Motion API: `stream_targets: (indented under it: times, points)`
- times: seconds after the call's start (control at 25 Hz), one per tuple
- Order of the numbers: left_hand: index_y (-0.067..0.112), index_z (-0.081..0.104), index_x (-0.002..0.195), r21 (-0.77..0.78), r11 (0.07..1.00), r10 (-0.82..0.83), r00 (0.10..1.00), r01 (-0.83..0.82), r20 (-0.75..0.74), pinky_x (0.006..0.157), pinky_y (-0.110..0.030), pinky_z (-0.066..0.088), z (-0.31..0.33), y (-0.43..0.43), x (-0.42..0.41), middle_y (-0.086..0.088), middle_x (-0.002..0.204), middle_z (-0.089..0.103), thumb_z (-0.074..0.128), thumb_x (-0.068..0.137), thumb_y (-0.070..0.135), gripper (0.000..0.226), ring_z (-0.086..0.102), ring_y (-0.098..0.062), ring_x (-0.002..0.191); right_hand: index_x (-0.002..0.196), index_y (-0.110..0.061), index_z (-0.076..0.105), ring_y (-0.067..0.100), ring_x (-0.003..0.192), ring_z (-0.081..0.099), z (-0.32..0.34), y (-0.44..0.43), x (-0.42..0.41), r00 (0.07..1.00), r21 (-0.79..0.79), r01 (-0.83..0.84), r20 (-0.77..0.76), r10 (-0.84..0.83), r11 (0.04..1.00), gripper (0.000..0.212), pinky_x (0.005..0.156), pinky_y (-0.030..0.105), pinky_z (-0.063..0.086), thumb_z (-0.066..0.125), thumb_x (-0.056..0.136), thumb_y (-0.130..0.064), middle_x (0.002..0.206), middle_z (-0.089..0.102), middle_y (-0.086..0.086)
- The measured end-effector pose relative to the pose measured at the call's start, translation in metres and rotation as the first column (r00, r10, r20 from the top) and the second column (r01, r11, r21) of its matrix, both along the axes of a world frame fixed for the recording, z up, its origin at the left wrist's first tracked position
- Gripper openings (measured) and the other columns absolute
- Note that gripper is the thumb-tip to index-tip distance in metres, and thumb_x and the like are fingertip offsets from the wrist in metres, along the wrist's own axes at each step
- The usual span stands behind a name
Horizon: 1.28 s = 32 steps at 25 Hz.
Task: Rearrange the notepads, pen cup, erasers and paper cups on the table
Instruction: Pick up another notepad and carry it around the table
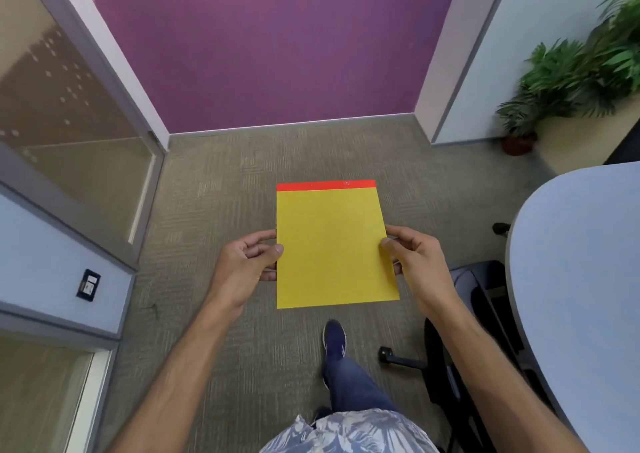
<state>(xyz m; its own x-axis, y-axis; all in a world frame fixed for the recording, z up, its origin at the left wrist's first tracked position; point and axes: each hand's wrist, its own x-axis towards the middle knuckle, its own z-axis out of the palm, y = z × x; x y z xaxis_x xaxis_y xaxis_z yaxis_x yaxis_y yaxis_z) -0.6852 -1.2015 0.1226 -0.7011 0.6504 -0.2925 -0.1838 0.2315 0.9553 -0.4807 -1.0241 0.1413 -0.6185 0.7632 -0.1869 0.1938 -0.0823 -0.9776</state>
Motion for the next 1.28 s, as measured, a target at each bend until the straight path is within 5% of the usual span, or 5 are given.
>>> stream_targets:
  times: [0.2,0.68,0.8,1.0,1.28]
  points:
    - [0.018,0.068,0.118,0.005,0.997,-0.080,0.996,0.081,-0.025,0.063,-0.028,0.058,-0.003,0.093,-0.073,-0.004,0.087,0.078,0.069,0.091,0.009,0.029,0.071,-0.014,0.071,0.117,-0.020,0.072,0.013,0.079,0.065,-0.016,0.078,-0.060,0.997,0.002,0.082,0.009,-0.082,0.997,0.030,0.069,0.039,0.051,0.053,0.098,-0.008,0.097,0.076,0.004]
    - [0.013,0.068,0.122,0.013,0.926,-0.376,0.926,0.376,-0.018,0.058,-0.024,0.056,0.014,0.359,-0.183,-0.005,0.087,0.078,0.066,0.092,0.005,0.031,0.071,-0.013,0.068,0.106,-0.034,0.075,0.031,0.081,0.063,-0.002,0.273,-0.131,0.930,0.048,0.365,0.024,-0.367,0.930,0.032,0.072,0.050,0.054,0.055,0.094,-0.011,0.104,0.070,0.019]
    - [0.013,0.068,0.121,0.017,0.886,-0.464,0.886,0.464,-0.015,0.057,-0.023,0.056,0.021,0.424,-0.194,-0.006,0.087,0.078,0.065,0.092,0.004,0.031,0.071,-0.013,0.067,0.104,-0.034,0.075,0.023,0.082,0.063,0.001,0.316,-0.135,0.895,0.040,0.445,0.022,-0.446,0.894,0.034,0.070,0.050,0.054,0.054,0.095,-0.009,0.103,0.069,0.019]
    - [0.016,0.070,0.116,0.032,0.816,-0.576,0.817,0.577,-0.028,0.057,-0.023,0.056,0.023,0.555,-0.210,-0.007,0.086,0.078,0.065,0.091,0.003,0.029,0.070,-0.013,0.066,0.108,-0.033,0.073,0.024,0.078,0.058,-0.006,0.407,-0.145,0.819,0.022,0.573,0.018,-0.573,0.819,0.040,0.067,0.045,0.050,0.052,0.094,-0.002,0.083,0.060,0.020]
    - [0.017,0.070,0.115,0.029,0.643,-0.766,0.643,0.766,-0.011,0.060,-0.027,0.058,0.027,0.743,-0.212,-0.012,0.088,0.077,0.066,0.091,0.002,0.029,0.071,-0.018,0.071,0.123,-0.020,0.068,0.014,0.069,0.055,0.005,0.525,-0.151,0.646,0.032,0.762,0.033,-0.762,0.647,0.041,0.056,0.017,0.044,0.048,0.096,0.004,0.074,0.055,0.019]
